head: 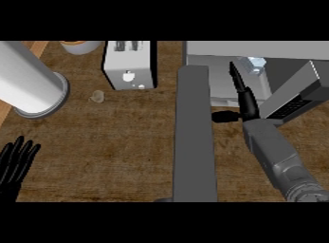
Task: Pick up the milk, place it into the microwave and close the microwave
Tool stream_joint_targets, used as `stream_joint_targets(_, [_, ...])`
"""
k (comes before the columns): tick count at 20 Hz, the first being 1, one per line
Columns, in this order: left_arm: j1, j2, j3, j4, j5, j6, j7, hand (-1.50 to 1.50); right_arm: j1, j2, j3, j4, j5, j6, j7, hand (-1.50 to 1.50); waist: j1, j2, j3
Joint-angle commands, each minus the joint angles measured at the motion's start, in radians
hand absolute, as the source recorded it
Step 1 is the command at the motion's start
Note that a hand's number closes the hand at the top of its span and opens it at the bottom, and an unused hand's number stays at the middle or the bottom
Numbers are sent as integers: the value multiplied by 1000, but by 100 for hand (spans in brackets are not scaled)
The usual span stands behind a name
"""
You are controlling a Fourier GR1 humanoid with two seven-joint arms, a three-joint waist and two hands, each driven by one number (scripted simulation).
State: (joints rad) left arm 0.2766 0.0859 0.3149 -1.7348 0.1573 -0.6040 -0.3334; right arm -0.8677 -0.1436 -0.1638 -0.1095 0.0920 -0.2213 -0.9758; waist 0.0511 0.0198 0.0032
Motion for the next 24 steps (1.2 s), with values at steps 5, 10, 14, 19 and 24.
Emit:
stream_joint_targets(5, [70, -11, -75, -49, 33, -96, 23, -150, 102, 18, 3, -22, -16, 290, -81, -150, -28, -13, -1])
stream_joint_targets(10, [58, -45, -137, -50, -31, -100, -11, -150, 228, 9, 26, -92, -15, 409, -150, -150, -57, -24, -3])
stream_joint_targets(14, [31, -18, -177, -85, -42, -117, 61, -150, 300, -24, 39, -176, -21, 445, -142, -150, -63, -25, -3])
stream_joint_targets(19, [62, -84, -282, -120, -182, -74, 30, 150, 406, -75, 25, -272, -71, 537, -110, -150, -65, -27, -4])
stream_joint_targets(24, [-88, -73, -302, -2, -246, -40, 50, 150, 475, -88, 27, -435, -134, 598, -50, 150, -80, -27, -5])
